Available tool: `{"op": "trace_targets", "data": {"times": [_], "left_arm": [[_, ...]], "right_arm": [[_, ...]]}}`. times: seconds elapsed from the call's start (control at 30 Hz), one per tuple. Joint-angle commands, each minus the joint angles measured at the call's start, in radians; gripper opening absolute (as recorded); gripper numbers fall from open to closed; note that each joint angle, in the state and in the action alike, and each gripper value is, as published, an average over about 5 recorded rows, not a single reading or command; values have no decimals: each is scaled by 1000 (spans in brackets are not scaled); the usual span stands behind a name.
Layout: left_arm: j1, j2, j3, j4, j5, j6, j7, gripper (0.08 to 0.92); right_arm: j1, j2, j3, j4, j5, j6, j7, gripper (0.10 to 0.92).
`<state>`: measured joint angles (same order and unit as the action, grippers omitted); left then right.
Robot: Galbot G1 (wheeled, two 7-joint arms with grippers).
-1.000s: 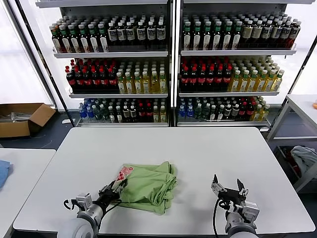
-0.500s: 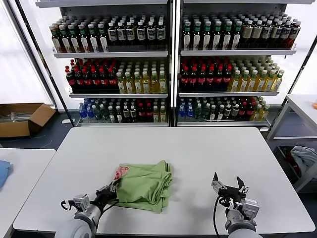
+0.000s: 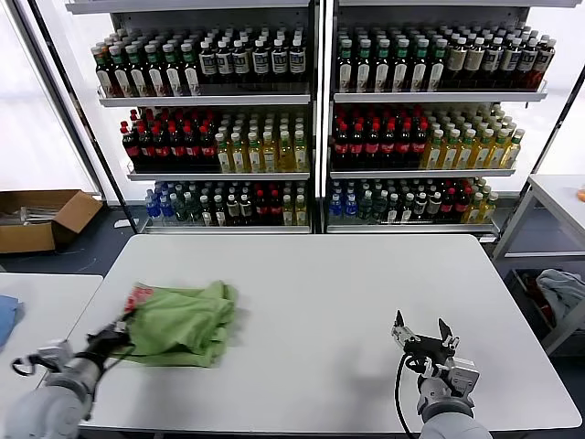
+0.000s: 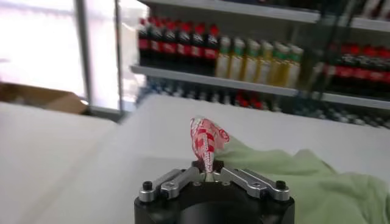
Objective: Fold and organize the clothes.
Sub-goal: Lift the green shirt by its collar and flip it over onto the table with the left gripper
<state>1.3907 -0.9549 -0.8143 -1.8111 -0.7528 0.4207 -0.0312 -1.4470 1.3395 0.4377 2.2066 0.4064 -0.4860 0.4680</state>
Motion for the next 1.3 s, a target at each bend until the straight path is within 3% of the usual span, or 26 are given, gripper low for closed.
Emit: {"op": "trace_targets", "data": {"times": [0.03, 0.53, 0.7, 0.8, 0.9, 1.03, 1.17, 1.3], "left_arm": [[-19, 321, -234, 188, -43, -13, 43, 109], [-49, 145, -62, 35, 43, -19, 59, 109], [-52, 67, 35, -162, 27, 36, 9, 109], [-69, -18, 199, -355, 54, 92, -27, 109], [-90, -124, 428, -465, 158, 135, -48, 109], [-102, -227, 660, -376, 369, 135, -20, 109], [-143, -275, 701, -231, 418, 120, -7, 109], [-163, -273, 695, -186, 399, 118, -9, 109]], "right_arm": [[6, -3, 2, -2, 17, 1, 1, 823], [-22, 17, 4, -21, -11, 5, 2, 823], [-30, 25, 11, -30, -29, 6, 1, 823], [-36, 33, 19, -30, -40, 6, 2, 823], [-53, 49, 22, -19, -59, 6, 2, 823], [-83, 65, 24, 7, -79, 9, -1, 823], [-103, 67, 34, 34, -84, 7, -6, 823], [-111, 64, 41, 38, -85, 8, -8, 823]]}}
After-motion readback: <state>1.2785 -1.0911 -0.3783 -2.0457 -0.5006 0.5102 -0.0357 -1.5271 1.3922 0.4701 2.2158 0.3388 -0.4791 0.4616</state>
